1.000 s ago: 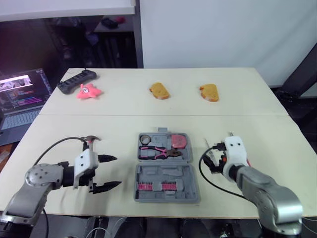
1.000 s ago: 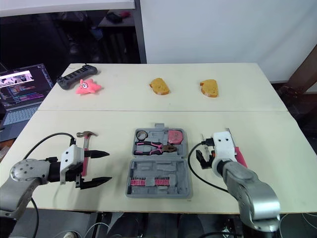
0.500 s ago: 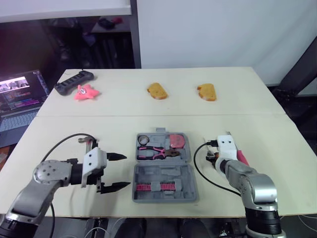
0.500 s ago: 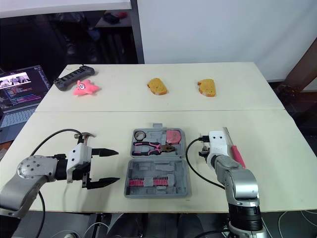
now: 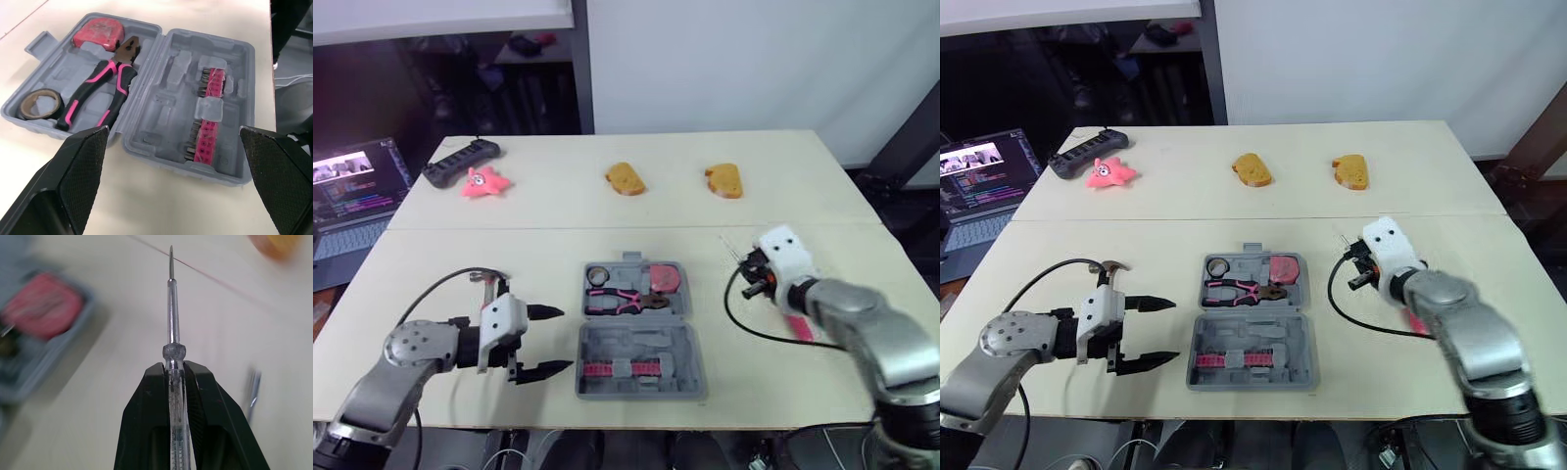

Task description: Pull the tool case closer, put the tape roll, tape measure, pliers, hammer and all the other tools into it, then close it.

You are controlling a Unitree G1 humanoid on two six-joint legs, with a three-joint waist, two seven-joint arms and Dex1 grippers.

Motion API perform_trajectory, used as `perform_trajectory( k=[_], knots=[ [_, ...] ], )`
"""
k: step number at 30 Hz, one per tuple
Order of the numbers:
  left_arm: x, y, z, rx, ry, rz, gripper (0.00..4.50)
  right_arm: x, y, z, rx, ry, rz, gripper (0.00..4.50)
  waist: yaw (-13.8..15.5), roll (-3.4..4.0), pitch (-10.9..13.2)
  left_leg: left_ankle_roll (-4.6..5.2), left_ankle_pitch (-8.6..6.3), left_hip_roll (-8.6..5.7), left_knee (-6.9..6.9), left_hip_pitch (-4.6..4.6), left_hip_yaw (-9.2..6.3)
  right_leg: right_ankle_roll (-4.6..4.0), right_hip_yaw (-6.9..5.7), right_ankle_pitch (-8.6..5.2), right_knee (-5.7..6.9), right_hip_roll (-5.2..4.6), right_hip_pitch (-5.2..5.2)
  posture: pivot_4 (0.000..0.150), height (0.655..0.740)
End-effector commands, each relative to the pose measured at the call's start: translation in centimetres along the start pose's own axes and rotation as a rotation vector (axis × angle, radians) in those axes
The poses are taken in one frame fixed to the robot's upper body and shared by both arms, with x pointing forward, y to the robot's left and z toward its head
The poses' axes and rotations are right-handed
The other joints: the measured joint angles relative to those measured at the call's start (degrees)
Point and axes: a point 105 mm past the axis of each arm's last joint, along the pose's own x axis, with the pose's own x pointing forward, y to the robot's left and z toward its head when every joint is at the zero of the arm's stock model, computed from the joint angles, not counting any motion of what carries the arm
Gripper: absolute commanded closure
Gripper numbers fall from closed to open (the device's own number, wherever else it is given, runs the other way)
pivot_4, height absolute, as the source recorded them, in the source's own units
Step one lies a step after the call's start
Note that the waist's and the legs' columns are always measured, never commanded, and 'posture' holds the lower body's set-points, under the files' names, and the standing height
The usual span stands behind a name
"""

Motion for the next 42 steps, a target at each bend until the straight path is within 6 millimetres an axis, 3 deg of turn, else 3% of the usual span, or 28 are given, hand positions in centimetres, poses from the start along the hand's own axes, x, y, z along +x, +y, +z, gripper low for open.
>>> perform_trajectory(
  k=[1, 8, 14, 18, 25, 31, 35, 40, 42],
  knots=[
    [0.4, 0.0, 0.4, 0.029, -0.010, -0.009, 0.00, 0.0, 2.5, 1.3, -0.222, -0.053, 0.252, 4.49, -0.1, -0.07, 0.0, 0.00, 0.00, 0.03, -0.01, 0.01, 0.02, 0.00, -0.02, 0.00, -0.01, 0.02, 0.02, 0.150, 0.7400],
    [0.3, 0.1, 0.4, 0.027, -0.013, 0.004, 0.00, 0.9, 2.6, 0.4, -0.296, -0.047, 0.361, 4.49, 0.1, -0.11, 0.1, 0.00, 0.00, 0.04, 0.04, 0.00, -0.04, 0.01, 0.05, 0.01, 0.00, -0.08, -0.02, 0.150, 0.7400],
    [0.3, -0.2, 0.5, 0.025, -0.014, 0.015, 0.00, 2.4, 1.4, -3.1, -0.076, 0.091, 0.243, 4.49, 0.3, -0.14, 0.1, -0.01, 0.00, 0.04, 0.06, -0.02, -0.13, 0.00, 0.05, 0.02, 0.01, -0.15, -0.02, 0.150, 0.7400],
    [0.2, -0.4, 0.6, 0.017, -0.021, 0.022, 0.00, 2.7, 2.9, -3.8, 0.036, 0.069, 0.209, 4.49, 0.4, -0.13, 0.1, -0.01, 0.00, 0.03, 0.03, -0.03, -0.19, -0.01, 0.06, 0.01, 0.01, -0.17, -0.03, 0.150, 0.7400],
    [0.2, -0.2, 0.8, 0.018, -0.020, 0.023, 0.00, 4.1, 2.5, -5.2, 0.302, 0.118, 0.025, 4.49, 0.3, -0.11, 0.1, -0.03, 0.01, 0.02, 0.07, -0.01, -0.15, -0.02, 0.10, 0.02, 0.04, -0.15, -0.05, 0.150, 0.7400],
    [0.4, 0.1, 1.2, 0.023, -0.027, 0.033, 0.00, 5.1, 4.4, -6.8, 0.363, 0.170, 0.002, 4.49, 0.3, -0.11, 0.1, -0.03, 0.01, 0.00, 0.02, -0.02, -0.19, -0.02, 0.09, 0.02, 0.04, -0.15, -0.05, 0.150, 0.7400],
    [0.6, 0.3, 1.6, 0.025, -0.031, 0.034, 0.00, 5.1, 3.9, -6.9, 0.371, 0.168, -0.020, 2.67, 0.1, -0.11, 0.0, -0.03, 0.01, -0.01, 0.06, 0.00, -0.15, -0.01, 0.10, 0.03, 0.04, -0.14, -0.02, 0.150, 0.7400],
    [0.8, 0.4, 1.7, 0.024, -0.034, 0.039, 0.00, 3.6, 1.2, -5.1, 0.266, 0.143, -0.022, 0.19, 0.1, -0.08, 0.1, -0.03, 0.01, -0.02, 0.03, 0.02, -0.14, -0.01, 0.10, 0.02, 0.06, -0.08, -0.04, 0.150, 0.7400],
    [0.9, 0.3, 1.8, 0.022, -0.035, 0.040, 0.00, 2.3, -0.1, -3.3, 0.189, 0.120, 0.014, 0.19, 0.1, -0.03, 0.1, -0.03, 0.02, -0.03, 0.05, 0.01, -0.11, -0.01, 0.11, 0.03, 0.06, -0.11, -0.04, 0.150, 0.7400]
  ],
)
